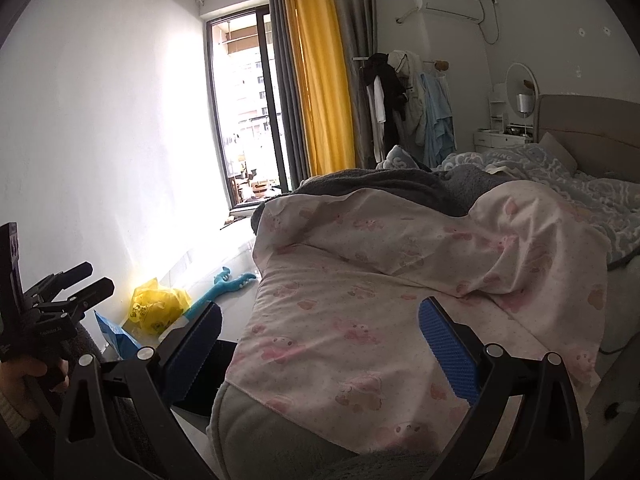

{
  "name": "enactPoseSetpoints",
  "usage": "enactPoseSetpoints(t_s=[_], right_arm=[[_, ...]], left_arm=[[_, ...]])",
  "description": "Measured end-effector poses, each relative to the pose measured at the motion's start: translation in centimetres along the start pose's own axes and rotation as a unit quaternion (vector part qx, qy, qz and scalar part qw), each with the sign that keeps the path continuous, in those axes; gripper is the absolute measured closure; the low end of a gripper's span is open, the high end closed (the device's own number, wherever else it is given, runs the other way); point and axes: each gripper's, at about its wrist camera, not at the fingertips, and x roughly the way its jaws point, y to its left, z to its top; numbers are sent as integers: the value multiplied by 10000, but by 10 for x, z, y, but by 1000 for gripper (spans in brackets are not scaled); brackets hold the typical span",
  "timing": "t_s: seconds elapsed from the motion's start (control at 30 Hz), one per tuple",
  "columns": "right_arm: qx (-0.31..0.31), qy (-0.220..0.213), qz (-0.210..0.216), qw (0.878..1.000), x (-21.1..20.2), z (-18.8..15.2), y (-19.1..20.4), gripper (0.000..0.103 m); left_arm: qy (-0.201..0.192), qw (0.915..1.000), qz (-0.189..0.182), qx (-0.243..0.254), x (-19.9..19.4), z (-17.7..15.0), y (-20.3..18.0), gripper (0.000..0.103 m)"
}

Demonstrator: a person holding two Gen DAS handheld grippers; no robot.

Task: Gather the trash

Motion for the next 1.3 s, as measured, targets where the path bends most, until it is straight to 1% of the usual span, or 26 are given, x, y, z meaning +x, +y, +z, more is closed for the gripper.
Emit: enactPoseSetpoints(t_s=[0.2, 0.4, 0.6, 0.83, 1.3], right_arm=[[-142, -161, 91, 9997, -9, -1, 9, 3], [-95, -168, 223, 9996, -10, -1, 7, 3], [-79, -156, 223, 9996, -10, -2, 6, 3], [-76, -153, 214, 9996, -11, -2, 7, 3], [-80, -114, 222, 9997, -9, -2, 4, 3]], left_arm=[[100, 9999, 80, 108, 4, -5, -2, 3], [113, 9999, 85, 92, 6, -7, -1, 3], [121, 9998, 94, 115, 7, -8, -3, 3], [137, 9998, 122, 17, 8, -7, 1, 3], [178, 9998, 120, 54, 10, -10, 1, 3]])
